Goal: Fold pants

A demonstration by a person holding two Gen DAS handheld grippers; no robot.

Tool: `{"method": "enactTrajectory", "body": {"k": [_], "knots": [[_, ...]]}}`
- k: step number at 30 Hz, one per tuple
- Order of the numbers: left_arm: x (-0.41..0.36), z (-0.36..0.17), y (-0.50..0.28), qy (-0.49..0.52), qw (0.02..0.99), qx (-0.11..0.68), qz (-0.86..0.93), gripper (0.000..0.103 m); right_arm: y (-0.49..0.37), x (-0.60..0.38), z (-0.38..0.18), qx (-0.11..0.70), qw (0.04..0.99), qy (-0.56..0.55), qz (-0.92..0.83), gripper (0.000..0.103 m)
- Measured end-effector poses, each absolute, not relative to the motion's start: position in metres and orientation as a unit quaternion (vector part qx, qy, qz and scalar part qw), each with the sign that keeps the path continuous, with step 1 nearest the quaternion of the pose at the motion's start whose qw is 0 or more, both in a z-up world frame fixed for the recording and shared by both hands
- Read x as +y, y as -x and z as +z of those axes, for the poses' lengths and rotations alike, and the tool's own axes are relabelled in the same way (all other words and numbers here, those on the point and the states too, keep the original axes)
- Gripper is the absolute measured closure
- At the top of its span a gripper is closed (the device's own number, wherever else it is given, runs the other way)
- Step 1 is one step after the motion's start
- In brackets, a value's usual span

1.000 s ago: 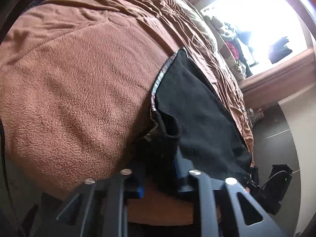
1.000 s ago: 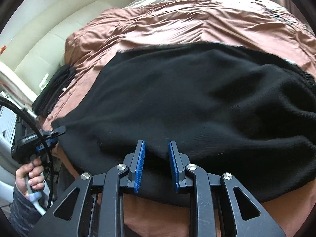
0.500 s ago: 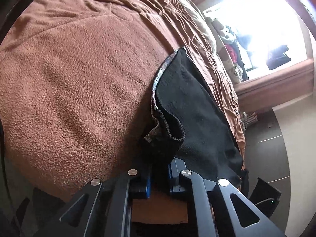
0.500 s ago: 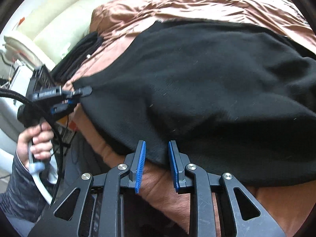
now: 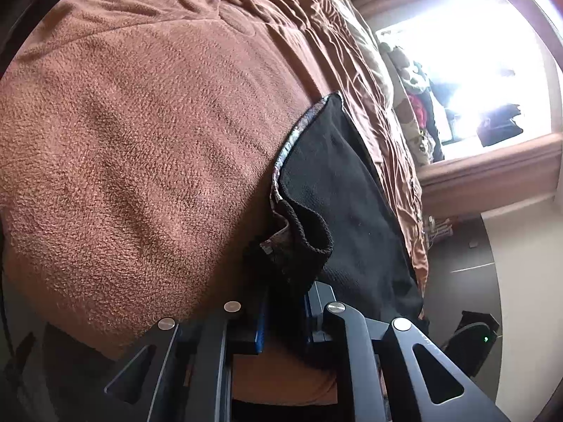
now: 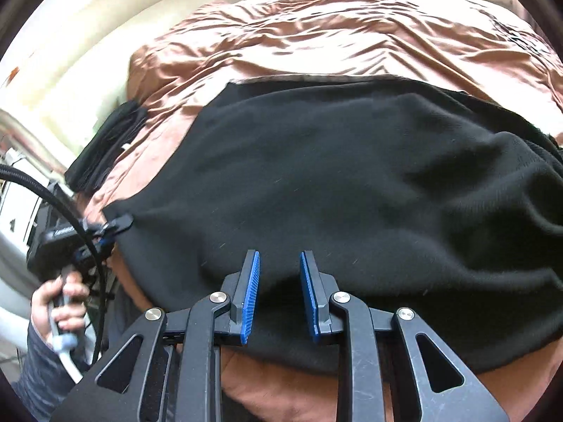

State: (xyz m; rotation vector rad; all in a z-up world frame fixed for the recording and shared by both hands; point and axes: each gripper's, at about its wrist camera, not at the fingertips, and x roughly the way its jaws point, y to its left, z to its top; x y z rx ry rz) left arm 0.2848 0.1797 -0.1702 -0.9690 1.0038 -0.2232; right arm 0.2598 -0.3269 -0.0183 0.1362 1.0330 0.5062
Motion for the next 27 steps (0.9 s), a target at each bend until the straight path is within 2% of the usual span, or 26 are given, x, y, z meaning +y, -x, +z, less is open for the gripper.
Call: {"method": "enactTrajectory", "body": {"k": [6,27], "knots": [[0.182,-0.172,-0.284,0.458,0.756,0.458,-0.1,0.088,-0.286,-0.313,-0.038,0.526,0.823,-0.058,0.206,0.082],[0.186,-0.174,-0.277,0.5,0.737,0.45,-0.072,0.085,-0.364,-0.293,-0.03,0.521,0.839,-0.041,0.15,0.084]]}}
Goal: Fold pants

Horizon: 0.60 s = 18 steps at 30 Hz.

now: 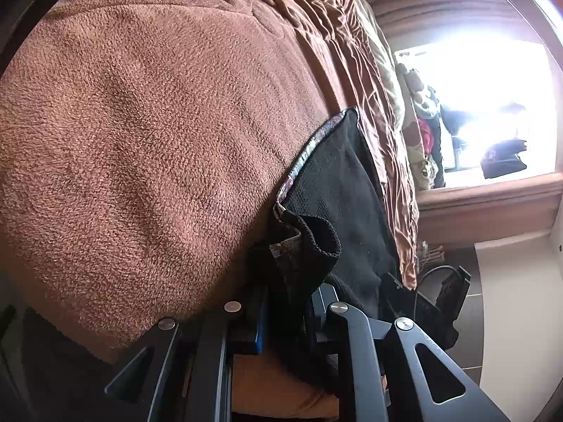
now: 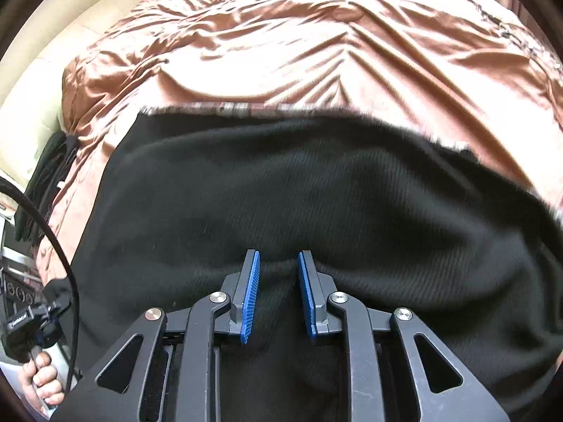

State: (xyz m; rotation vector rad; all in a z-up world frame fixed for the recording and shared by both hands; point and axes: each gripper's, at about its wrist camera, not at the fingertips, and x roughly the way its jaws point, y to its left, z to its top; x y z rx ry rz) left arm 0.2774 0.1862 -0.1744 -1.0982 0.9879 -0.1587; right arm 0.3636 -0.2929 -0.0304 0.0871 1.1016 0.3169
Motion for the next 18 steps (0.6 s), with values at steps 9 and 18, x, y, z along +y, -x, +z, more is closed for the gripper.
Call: {"method": "enactTrajectory", "body": {"k": [9,18], "knots": [[0.182,-0.175,-0.287,0.503,0.735,0.45,-0.066,0.085,-0.393,-0.298,-0.035,0.523,0.84,-0.054,0.134,0.084],[0.182,-0.175,-0.293,0.501,0.739,0.446,-0.068,0.085,-0.408,-0.306,-0.039,0.518,0.845,-0.062,0.116,0.084]]}}
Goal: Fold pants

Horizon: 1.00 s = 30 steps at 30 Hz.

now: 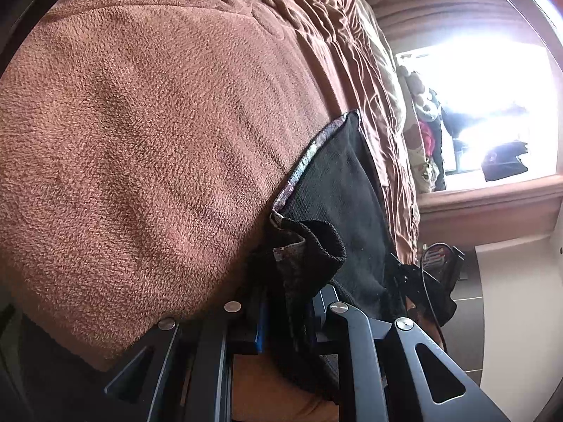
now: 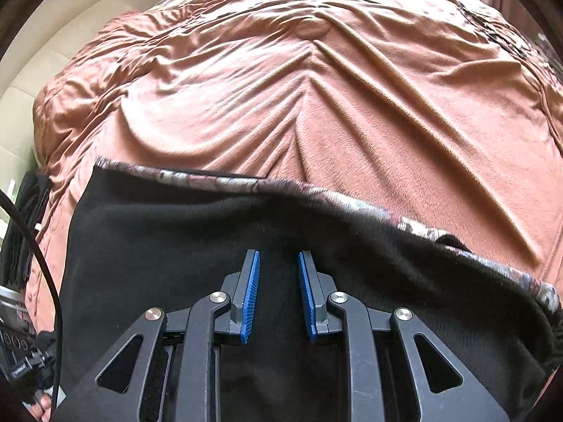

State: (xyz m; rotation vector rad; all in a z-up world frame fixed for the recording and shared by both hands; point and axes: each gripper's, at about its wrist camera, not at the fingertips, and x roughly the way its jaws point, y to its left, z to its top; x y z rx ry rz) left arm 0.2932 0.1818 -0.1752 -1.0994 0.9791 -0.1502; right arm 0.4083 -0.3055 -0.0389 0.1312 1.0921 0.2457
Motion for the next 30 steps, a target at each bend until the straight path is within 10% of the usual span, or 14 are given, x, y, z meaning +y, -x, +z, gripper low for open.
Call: {"method": "enactTrajectory", "body": {"k": [30], "knots": [[0.17,-0.107,-0.283,0.482,0.778,0.379,-0.137,0.094,-0.266,-0.305,-0.021,0.506,0.827,-0.078,0.233,0.084]]}}
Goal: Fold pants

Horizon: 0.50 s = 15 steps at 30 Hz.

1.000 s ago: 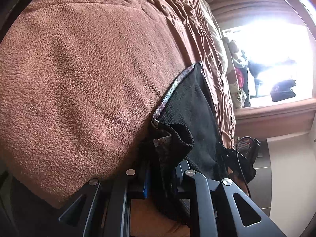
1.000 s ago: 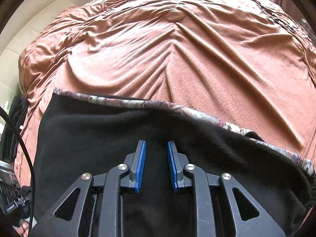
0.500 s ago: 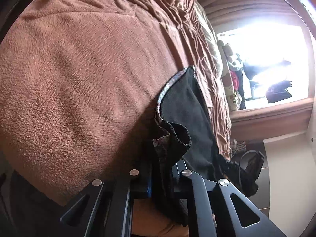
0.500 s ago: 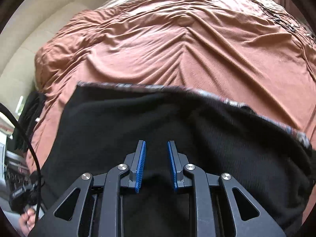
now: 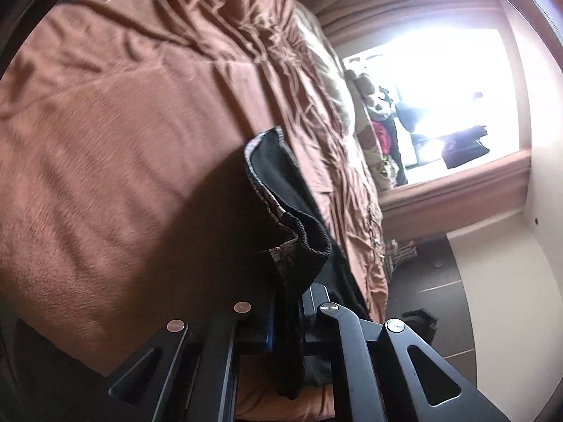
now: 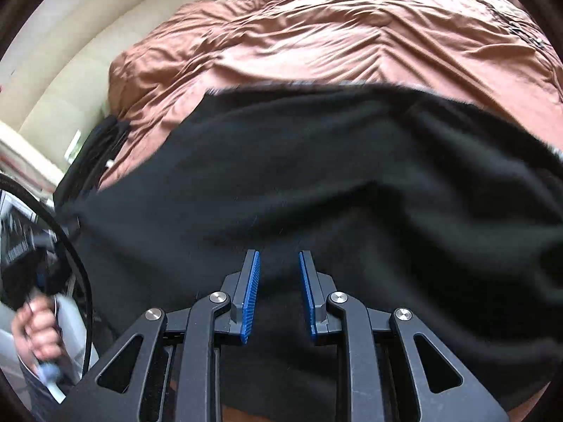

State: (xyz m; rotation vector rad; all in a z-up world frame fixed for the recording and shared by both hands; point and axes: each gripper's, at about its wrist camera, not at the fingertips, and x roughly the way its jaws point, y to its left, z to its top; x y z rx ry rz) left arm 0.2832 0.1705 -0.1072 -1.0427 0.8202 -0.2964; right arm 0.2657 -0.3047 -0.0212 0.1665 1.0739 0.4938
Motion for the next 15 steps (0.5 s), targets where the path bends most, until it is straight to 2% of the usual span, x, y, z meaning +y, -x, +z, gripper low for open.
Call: {"method": "enactTrajectory", "body": {"k": [6,15], "knots": [[0.158,-0.085,-0.297,0.463,0.788,0.372,-0.16,0.094,-0.243,-0.307,-0.039,0.515,0.824,-0.066,0.228,0.084],[0.128,-0.05,-0.315,0.433,0.801,0.362,-0.201,0.094,-0.212,-0.322,-0.037,0.51,0.819,-0.094,0.247,0.084]]}}
